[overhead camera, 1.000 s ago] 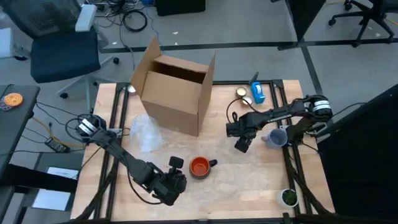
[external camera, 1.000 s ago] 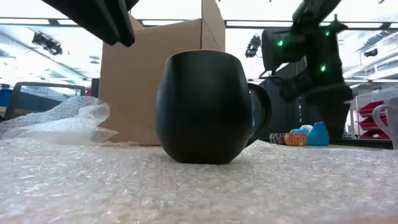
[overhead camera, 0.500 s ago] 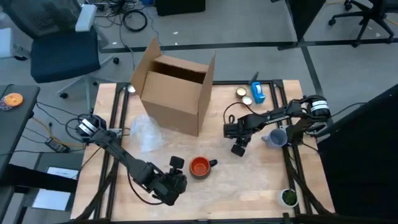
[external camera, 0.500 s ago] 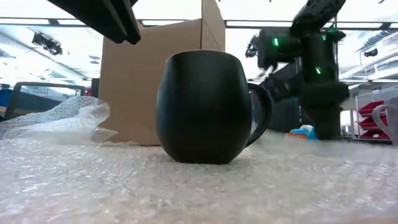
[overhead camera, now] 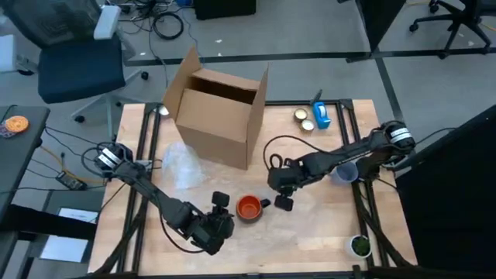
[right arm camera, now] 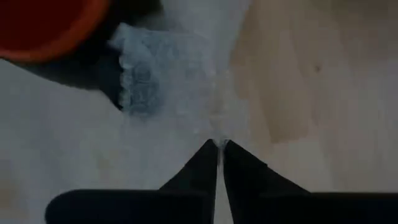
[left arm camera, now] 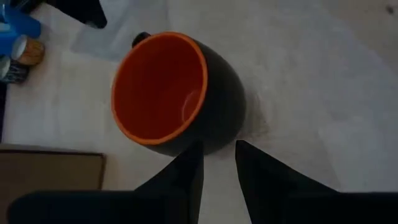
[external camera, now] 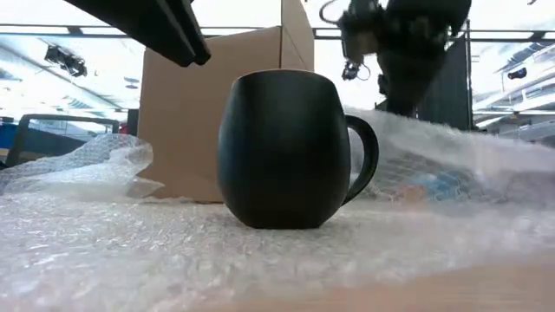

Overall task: Wrap mug
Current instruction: Wrap the orange mug with bubble wrap

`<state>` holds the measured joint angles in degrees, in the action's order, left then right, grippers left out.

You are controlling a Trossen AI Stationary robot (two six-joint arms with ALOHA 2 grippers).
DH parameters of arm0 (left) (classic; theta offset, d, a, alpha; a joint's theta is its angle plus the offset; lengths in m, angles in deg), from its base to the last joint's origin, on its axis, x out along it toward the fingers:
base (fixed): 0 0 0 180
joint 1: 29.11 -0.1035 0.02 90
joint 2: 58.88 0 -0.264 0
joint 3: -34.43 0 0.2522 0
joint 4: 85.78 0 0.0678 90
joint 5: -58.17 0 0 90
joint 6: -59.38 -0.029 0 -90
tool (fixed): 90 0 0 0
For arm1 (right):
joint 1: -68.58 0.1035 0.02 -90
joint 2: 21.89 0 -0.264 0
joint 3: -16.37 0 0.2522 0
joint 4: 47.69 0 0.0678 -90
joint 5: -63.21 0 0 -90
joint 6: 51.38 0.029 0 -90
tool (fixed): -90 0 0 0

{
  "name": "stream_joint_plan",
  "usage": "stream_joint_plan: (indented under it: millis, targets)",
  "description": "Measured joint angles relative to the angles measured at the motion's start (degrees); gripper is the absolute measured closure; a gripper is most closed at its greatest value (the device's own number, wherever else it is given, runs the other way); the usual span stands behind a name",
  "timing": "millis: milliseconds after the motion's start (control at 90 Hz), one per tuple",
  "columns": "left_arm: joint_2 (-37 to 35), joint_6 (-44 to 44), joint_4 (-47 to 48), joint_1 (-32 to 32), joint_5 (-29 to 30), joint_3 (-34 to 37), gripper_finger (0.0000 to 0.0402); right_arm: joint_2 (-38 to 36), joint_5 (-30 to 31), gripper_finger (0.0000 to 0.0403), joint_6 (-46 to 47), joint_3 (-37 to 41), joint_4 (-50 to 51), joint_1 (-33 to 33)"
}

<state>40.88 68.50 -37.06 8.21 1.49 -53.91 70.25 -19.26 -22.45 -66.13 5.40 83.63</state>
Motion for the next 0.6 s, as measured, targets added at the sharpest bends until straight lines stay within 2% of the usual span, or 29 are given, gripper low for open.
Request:
stream_joint_plan:
  millis: [189,367,444,600]
  targets:
    - [0.0,-2.89,-1.69,-0.2,0.02,0.0,0.0324,-0.02,0.27,0.0403,-0.07,-0.62,-9.71,1.56]
    - [0.0,-5.1,-1.79,-0.22,2.37,0.0,0.0324,-0.02,0.31,0.0403,-0.1,-0.62,-13.48,2.65]
    - [0.0,-6.4,-1.7,-0.24,6.5,0.0,0.0324,-0.02,0.32,0.0403,-0.09,-0.62,-14.57,3.02]
    - [-0.47,-10.07,-1.41,-0.24,20.66,0.0,0.0324,-0.02,0.72,0.0403,-0.55,-0.62,-15.51,3.7]
